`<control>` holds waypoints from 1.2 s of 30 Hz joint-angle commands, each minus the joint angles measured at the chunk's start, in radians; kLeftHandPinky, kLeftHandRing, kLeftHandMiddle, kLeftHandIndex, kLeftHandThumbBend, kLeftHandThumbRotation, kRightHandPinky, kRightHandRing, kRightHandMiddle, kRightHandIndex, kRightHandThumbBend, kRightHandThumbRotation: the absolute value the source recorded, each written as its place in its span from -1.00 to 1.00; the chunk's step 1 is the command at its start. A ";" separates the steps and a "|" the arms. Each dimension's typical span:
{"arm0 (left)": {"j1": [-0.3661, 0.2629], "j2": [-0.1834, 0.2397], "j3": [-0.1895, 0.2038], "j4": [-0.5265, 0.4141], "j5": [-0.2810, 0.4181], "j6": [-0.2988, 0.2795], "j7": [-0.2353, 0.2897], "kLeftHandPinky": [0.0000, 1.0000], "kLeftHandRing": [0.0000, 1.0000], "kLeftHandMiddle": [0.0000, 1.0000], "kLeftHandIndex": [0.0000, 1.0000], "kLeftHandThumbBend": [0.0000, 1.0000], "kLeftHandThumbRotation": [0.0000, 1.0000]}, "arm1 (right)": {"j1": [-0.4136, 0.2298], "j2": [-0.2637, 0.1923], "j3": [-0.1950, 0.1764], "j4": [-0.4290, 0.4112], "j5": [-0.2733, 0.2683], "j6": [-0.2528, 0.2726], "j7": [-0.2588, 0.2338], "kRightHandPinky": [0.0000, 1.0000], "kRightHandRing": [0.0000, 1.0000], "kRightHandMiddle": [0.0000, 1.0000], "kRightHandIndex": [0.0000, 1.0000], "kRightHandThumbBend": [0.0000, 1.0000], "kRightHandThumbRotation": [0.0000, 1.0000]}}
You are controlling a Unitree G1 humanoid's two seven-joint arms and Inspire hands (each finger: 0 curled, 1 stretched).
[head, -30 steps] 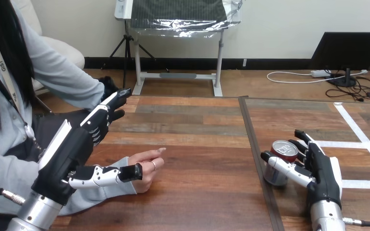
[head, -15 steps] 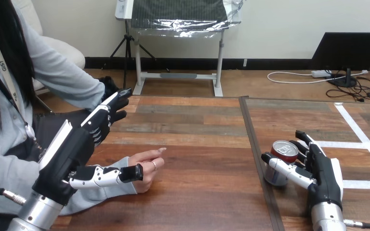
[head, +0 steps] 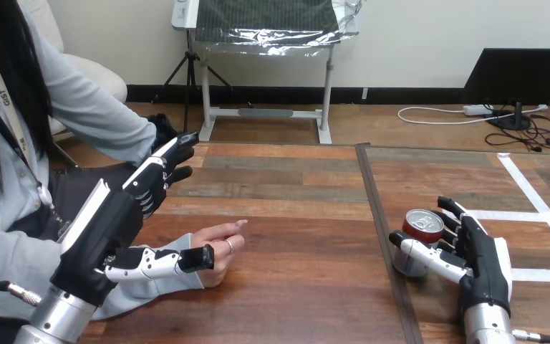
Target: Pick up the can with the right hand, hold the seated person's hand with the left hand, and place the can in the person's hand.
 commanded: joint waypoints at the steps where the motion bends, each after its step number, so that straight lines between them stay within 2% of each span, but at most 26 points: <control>1: -0.068 -0.006 -0.006 -0.030 -0.019 -0.002 -0.007 0.83 0.92 0.92 0.85 1.00 -0.23 | -0.003 0.016 -0.021 -0.026 0.024 -0.009 -0.011 0.46 0.48 0.52 0.56 0.90 -0.92; 7: -0.066 -0.009 -0.005 -0.034 -0.013 -0.001 -0.002 0.84 0.92 0.91 0.84 1.00 -0.23 | -0.001 0.013 -0.010 -0.028 0.006 -0.011 -0.043 0.34 0.39 0.44 0.47 0.80 -0.98; 16: -0.067 -0.012 -0.004 -0.031 -0.019 -0.007 -0.007 0.85 0.93 0.92 0.84 1.00 -0.22 | -0.004 0.004 0.012 -0.029 -0.033 -0.015 -0.113 0.03 0.18 0.30 0.29 0.72 -1.00; 25: -0.071 -0.014 -0.002 -0.027 -0.026 -0.011 -0.018 0.86 0.93 0.92 0.85 1.00 -0.23 | -0.012 0.013 -0.011 -0.030 0.007 -0.011 -0.079 -0.17 -0.01 0.15 0.17 0.61 -1.00; 36: -0.070 -0.016 -0.002 -0.032 -0.043 -0.003 -0.034 0.88 0.94 0.93 0.85 1.00 -0.24 | -0.018 0.012 -0.015 -0.031 0.010 -0.009 -0.077 -0.20 -0.06 0.08 0.13 0.51 -1.00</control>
